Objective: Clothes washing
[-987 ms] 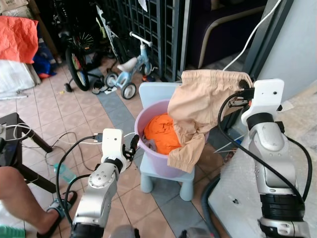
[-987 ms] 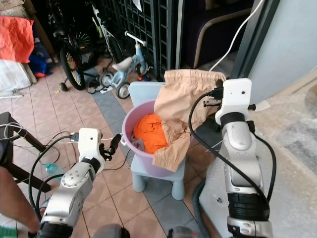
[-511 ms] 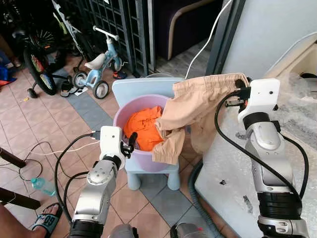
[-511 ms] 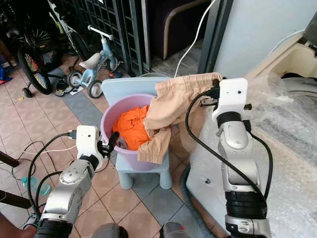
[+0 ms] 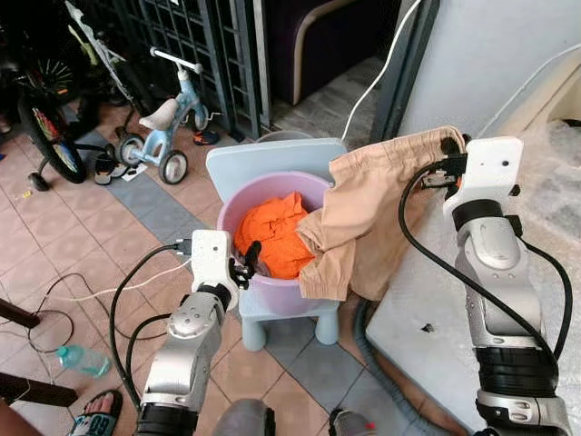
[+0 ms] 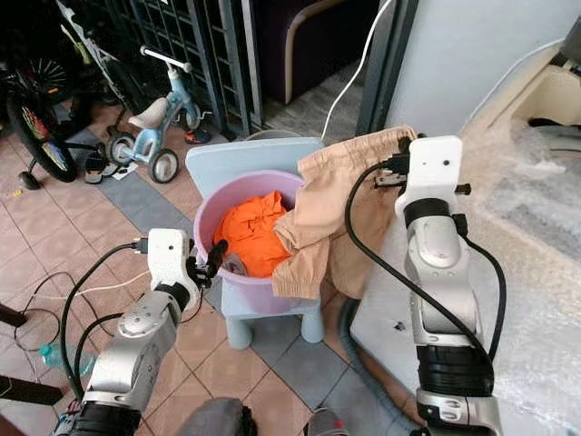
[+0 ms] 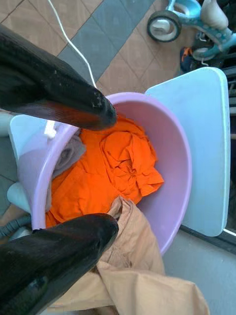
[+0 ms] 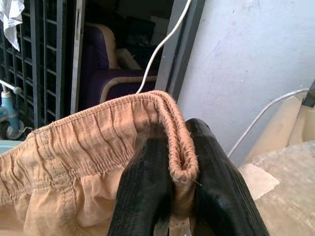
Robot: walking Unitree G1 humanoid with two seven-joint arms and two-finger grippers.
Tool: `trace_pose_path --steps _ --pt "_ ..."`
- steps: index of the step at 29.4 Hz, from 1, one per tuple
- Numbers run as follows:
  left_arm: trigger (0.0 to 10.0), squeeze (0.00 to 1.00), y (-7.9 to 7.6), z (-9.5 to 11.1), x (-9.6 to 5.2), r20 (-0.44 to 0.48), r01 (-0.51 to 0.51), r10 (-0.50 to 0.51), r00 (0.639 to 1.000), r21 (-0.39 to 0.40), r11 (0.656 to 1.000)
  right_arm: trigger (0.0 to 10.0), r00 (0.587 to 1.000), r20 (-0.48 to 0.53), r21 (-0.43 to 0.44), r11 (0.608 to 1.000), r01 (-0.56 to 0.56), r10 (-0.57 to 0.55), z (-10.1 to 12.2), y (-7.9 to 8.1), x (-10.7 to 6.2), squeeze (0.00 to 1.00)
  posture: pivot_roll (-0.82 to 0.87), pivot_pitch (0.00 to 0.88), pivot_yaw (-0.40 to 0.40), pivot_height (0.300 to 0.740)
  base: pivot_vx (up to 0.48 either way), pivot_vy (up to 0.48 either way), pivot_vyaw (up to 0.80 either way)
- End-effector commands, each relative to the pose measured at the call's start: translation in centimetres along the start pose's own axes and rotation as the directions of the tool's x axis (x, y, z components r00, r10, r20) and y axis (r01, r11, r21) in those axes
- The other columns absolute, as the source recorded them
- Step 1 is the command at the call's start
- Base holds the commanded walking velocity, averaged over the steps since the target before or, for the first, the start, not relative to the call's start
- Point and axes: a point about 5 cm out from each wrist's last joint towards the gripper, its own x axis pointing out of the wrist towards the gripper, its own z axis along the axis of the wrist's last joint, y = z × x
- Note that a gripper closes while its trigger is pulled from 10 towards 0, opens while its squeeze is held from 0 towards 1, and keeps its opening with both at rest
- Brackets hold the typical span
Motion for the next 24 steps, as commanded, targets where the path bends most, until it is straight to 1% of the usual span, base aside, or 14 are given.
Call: trace_pose_path --steps 1,3,6,8,12,13,15,18,19,20,22,24 --pt "10.0 0.00 0.1 0.5 0.1 0.019 0.003 -0.004 1.000 0.005 1.000 10.0 0.999 0.038 -0.007 1.000 0.016 -0.016 0.7 -0.4 0.1 0.00 -0.09 0.078 0.038 0.740 0.000 0.446 -0.77" --pt "10.0 0.00 0.1 0.6 0.1 0.027 0.004 -0.004 1.000 0.009 1.000 10.0 0.999 0.039 -0.007 1.000 0.016 -0.016 0.7 -0.4 0.1 0.00 -0.09 0.078 0.038 0.740 0.000 0.381 -0.73" --pt "10.0 0.00 0.1 0.7 0.0 0.033 0.009 -0.009 0.999 0.011 1.000 10.0 0.999 0.040 -0.009 1.000 0.015 -0.014 0.8 -0.3 0.2 0.00 -0.09 0.078 0.036 0.740 0.000 0.000 0.00" --pt "10.0 0.00 0.2 0.8 0.0 0.037 0.013 -0.013 0.999 0.007 1.000 10.0 0.999 0.038 0.002 1.000 0.015 -0.015 0.7 -0.2 0.3 0.00 -0.09 0.079 0.036 0.740 0.000 0.000 -0.80" --pt "10.0 0.00 0.3 0.9 -0.1 0.048 0.021 -0.021 0.999 0.005 1.000 10.0 0.998 0.054 -0.019 1.000 0.021 -0.020 1.0 -0.2 0.3 0.00 -0.09 0.077 0.035 0.740 0.000 0.000 0.00" --pt "10.0 0.00 0.3 1.0 -0.1 0.062 0.038 -0.039 0.997 0.009 0.999 10.0 0.997 0.064 -0.039 0.999 0.035 -0.032 1.1 -0.4 0.4 0.00 -0.09 0.077 0.034 0.740 0.000 0.000 0.00" --pt "10.0 0.00 0.2 1.1 -0.1 0.064 0.041 -0.042 0.997 0.009 0.999 10.0 0.994 0.081 -0.070 0.995 0.073 -0.067 1.3 -0.9 0.4 0.00 -0.09 0.076 0.034 0.740 0.000 0.000 0.00" --pt "10.0 0.00 0.1 1.2 -0.1 0.075 0.057 -0.058 0.996 0.018 0.998 10.0 0.987 0.091 -0.120 0.982 0.144 -0.133 1.4 -1.8 0.3 0.00 -0.10 0.075 0.036 0.740 0.000 0.000 -0.80" --pt "10.0 0.00 0.0 1.2 0.0 0.074 0.058 -0.059 0.995 0.016 0.998 10.0 0.981 0.085 -0.146 0.972 0.184 -0.173 1.3 -2.5 0.3 0.00 -0.10 0.074 0.038 0.740 0.000 0.000 -0.80" --pt "10.0 0.00 0.0 1.2 0.0 0.074 0.058 -0.059 0.995 0.016 0.998 10.0 0.981 0.085 -0.146 0.972 0.184 -0.173 1.3 -2.5 0.3 0.00 -0.10 0.074 0.038 0.740 0.000 0.000 -0.80" --pt "10.0 0.00 -0.1 1.3 0.1 0.084 0.071 -0.072 0.994 0.009 0.997 10.0 0.976 0.080 -0.170 0.962 0.215 -0.204 1.1 -3.1 0.2 0.00 -0.10 0.074 0.039 0.740 0.000 0.000 -0.80" --pt "10.0 0.00 -0.1 1.3 0.1 0.087 0.077 -0.077 0.993 0.010 0.997 10.0 0.973 0.071 -0.177 0.958 0.227 -0.218 0.9 -3.3 0.1 0.00 -0.11 0.075 0.043 0.740 0.000 -0.337 -0.80"
